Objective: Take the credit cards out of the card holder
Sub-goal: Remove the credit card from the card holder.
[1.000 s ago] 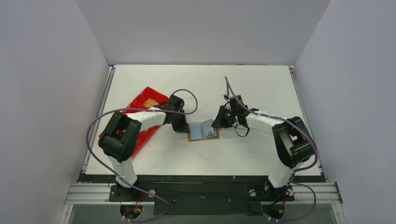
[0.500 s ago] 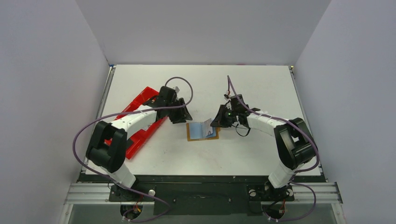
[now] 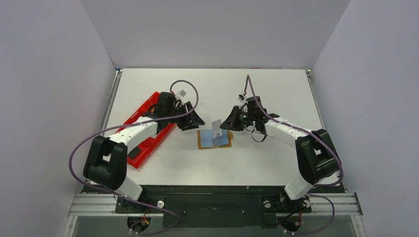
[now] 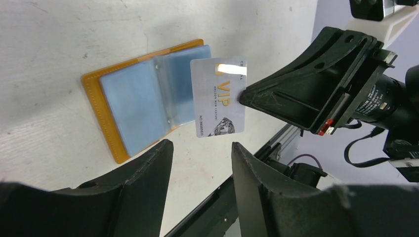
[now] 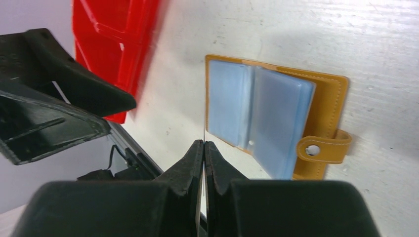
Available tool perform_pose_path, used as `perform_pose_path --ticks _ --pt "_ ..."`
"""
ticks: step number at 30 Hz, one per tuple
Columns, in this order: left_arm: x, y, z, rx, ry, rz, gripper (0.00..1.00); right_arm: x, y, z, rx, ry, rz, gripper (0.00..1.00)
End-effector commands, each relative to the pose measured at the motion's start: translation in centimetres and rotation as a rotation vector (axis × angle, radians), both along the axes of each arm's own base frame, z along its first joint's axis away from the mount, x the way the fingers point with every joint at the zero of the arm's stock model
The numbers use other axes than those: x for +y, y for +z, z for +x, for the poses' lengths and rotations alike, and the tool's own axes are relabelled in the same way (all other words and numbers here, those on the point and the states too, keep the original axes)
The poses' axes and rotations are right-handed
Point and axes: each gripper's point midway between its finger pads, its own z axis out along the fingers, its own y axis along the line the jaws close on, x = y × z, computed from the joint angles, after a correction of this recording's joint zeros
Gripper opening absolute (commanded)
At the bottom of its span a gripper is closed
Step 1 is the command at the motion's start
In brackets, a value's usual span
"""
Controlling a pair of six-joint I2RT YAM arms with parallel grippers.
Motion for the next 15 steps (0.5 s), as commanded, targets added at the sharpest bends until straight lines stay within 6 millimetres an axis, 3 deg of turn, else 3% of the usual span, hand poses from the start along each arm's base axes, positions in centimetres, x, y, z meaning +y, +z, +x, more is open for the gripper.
perform_pose_path --ticks 1,8,15 --pt "-1.4 3.7 -0.1 -0.076 -0.059 -0.153 0.45 1.2 5.9 1.2 -0.116 0.006 0.151 0.0" --pt "-2.4 5.4 -0.1 -0.112 -0.096 -0.259 0.45 2.2 9.1 1.2 -0.139 0.011 0.289 0.0" --pt "-2.9 6.4 -0.4 -0.117 -0.12 -0.325 0.45 3.1 10.6 0.9 -0.111 0.02 0.415 0.0"
